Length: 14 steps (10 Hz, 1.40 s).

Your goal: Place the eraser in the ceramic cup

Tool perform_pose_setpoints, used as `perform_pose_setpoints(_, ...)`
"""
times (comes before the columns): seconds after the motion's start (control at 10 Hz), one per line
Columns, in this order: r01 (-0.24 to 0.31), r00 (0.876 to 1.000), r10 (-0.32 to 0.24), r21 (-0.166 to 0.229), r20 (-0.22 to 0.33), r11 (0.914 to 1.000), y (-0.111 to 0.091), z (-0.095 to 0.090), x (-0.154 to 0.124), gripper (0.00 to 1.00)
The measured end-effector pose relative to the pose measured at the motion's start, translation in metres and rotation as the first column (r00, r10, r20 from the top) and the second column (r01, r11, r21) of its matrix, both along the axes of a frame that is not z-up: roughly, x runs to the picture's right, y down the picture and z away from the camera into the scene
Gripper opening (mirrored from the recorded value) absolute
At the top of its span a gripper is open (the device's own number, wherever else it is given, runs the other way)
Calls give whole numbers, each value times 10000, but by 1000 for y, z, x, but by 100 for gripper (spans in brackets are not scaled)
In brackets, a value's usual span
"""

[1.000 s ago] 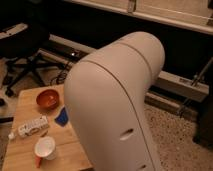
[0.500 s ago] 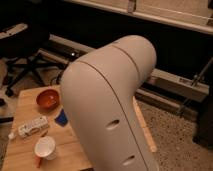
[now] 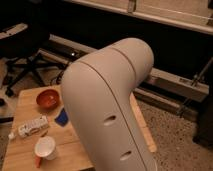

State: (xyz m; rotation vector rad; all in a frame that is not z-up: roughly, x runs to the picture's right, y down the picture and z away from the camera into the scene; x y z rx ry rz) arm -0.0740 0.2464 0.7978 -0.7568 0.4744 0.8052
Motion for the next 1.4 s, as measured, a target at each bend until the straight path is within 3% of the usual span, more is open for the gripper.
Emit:
perform_pose_setpoints(0.3, -68, 10000, 68, -71, -41, 10000, 5, 5, 1, 79)
perform_pose_setpoints(0.4, -130, 9999, 130, -45, -26, 9999, 5, 6, 0, 73)
perform_pose_setpoints(1.0, -219, 9996, 219, -15, 194, 9998, 4, 9, -6, 12)
perform_pose_setpoints(1.2, -548, 9976, 532, 353, 455, 9979, -9, 9, -15, 0)
perform_pose_setpoints(1.4, -1277, 9881, 1139, 1396, 1031, 9819, -48, 1, -32, 0)
